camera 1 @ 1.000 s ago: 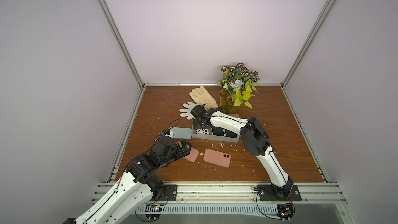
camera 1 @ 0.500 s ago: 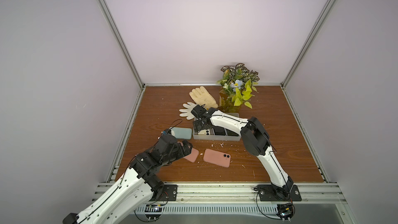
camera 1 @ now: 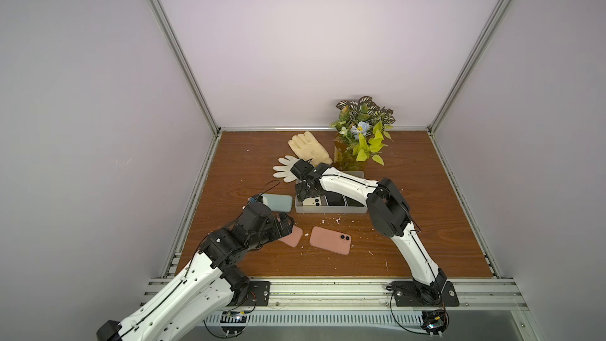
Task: Take the phone out of the storage box
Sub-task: Pick up the phone from the storage box.
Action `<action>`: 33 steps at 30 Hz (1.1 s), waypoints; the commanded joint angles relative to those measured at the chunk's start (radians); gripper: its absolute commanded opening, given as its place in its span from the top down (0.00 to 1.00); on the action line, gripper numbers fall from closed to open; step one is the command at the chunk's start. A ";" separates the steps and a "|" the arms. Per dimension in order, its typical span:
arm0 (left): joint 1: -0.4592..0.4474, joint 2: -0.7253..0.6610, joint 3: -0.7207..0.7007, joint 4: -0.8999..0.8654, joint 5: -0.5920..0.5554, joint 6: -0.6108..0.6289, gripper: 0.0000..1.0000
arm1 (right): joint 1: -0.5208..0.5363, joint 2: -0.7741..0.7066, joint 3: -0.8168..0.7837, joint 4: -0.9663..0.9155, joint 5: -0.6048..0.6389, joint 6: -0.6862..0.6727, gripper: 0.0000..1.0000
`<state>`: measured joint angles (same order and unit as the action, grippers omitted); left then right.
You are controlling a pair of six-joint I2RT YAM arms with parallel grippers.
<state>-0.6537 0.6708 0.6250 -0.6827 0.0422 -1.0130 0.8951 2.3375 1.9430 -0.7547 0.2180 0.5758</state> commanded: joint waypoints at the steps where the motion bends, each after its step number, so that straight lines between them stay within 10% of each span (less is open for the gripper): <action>1: 0.012 0.006 0.047 0.005 -0.013 0.022 0.01 | 0.012 -0.047 0.035 -0.145 0.028 -0.005 0.27; 18: 0.040 0.098 0.111 0.207 0.104 0.014 0.01 | 0.002 -0.219 0.098 -0.209 0.073 -0.175 0.26; 27: 0.336 0.283 0.110 0.460 0.637 0.069 0.01 | -0.050 -0.418 -0.083 -0.124 -0.054 -0.396 0.26; 33: 0.351 0.461 0.122 0.607 0.818 0.116 0.01 | -0.101 -0.568 -0.248 -0.054 -0.211 -0.474 0.27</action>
<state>-0.3138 1.0924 0.7250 -0.1978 0.6971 -0.9390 0.8124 1.8656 1.7329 -0.8783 0.1108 0.1703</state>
